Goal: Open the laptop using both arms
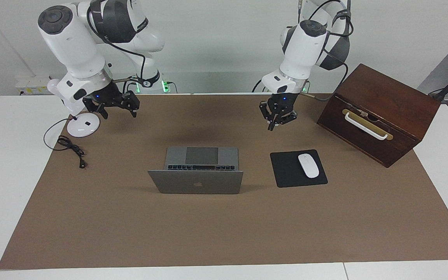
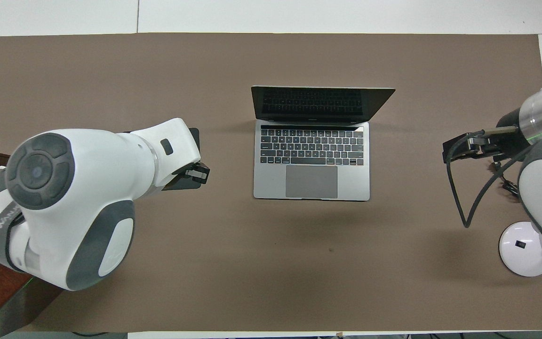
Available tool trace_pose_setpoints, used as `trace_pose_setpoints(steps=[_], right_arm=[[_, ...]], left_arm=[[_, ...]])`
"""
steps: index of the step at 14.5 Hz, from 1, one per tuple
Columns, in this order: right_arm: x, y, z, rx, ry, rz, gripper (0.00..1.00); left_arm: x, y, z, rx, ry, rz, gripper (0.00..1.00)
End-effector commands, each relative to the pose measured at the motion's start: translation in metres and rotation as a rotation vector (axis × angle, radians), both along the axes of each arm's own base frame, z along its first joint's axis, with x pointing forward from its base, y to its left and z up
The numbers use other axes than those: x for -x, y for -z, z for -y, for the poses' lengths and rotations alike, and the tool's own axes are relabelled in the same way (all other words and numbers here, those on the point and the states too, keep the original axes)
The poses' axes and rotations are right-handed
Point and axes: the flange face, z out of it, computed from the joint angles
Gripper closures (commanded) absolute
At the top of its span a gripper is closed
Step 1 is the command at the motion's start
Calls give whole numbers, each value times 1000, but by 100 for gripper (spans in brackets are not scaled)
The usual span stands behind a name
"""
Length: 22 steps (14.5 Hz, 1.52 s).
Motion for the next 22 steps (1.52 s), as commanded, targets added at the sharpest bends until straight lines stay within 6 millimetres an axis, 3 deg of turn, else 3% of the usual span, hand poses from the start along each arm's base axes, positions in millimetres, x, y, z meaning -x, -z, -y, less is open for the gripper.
trace_pose_setpoints(steps=[1,5,8,13,17,20,22], right_arm=[[8,-14,18,15,-1,-9,0],[7,-31,37,11,39,7,0],[4,-31,33,9,40,27,0],[-8,-34,24,5,39,80,0],[-13,-32,24,2,54,98,0],[-14,-31,24,23,64,101,0],[-14,-31,16,81,32,110,0]], left_arm=[[9,-23,-35,-17,-17,-25,0],[10,-41,-85,-63,-10,-41,0],[11,-50,-120,-68,-67,-62,0],[5,-64,-194,-67,-217,-63,0],[-2,-99,-222,-145,-265,-131,0],[-10,-119,-220,-138,-361,-164,0],[-11,-120,-218,-133,-373,-187,0]])
